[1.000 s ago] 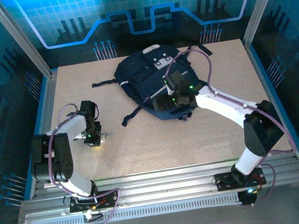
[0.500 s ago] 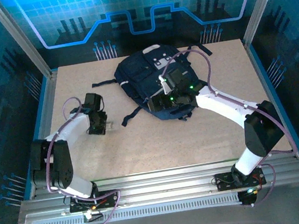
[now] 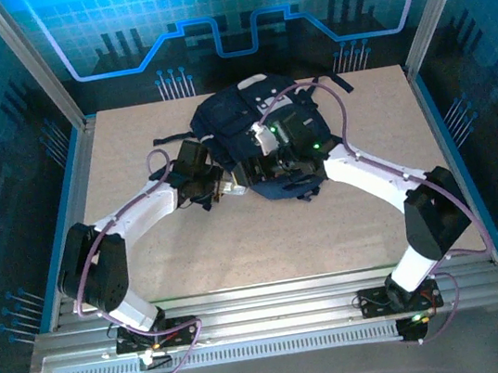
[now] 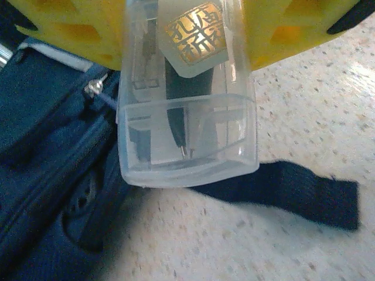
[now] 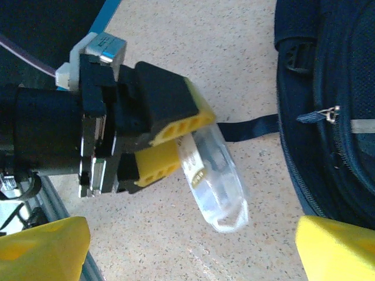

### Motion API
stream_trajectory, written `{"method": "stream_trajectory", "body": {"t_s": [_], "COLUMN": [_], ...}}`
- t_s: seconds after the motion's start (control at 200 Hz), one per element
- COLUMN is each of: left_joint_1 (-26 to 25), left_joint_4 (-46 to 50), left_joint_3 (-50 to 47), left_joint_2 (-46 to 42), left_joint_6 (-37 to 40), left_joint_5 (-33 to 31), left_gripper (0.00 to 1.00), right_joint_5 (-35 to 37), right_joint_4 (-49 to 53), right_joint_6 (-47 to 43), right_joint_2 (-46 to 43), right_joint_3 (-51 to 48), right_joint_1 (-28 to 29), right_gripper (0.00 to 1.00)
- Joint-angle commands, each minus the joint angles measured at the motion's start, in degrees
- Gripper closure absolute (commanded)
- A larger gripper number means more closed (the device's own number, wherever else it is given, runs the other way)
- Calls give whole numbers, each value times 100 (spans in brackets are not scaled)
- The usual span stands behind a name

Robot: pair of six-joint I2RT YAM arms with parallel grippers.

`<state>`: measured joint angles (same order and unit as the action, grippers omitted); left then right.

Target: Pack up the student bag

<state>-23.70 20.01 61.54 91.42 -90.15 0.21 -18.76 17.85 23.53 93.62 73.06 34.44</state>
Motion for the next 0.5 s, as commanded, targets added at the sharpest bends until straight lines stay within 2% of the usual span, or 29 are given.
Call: {"method": "stream_trajectory", "body": {"t_s": [0.0,0.375,0.495], "left_joint_1": [-76,-203,-207], "left_joint_4": [-292,-622,-742], "left_joint_3": [254,185,148], "left_joint_2": [-73,-359,-400], "left_joint_6": [-158,-205,-216], "left_joint_5": [250,470,490], "left_gripper": [61,60,60], "right_joint_5": [-341,-544,-722], "right_joint_4": [-248,-728,-848], "right_joint_6": [44,500,604], "right_joint_2": [194,577,699], "right_joint_3": [-14,-129,-86], "right_joint_1": [11,-139,-140], "right_gripper": [11,15,25]}}
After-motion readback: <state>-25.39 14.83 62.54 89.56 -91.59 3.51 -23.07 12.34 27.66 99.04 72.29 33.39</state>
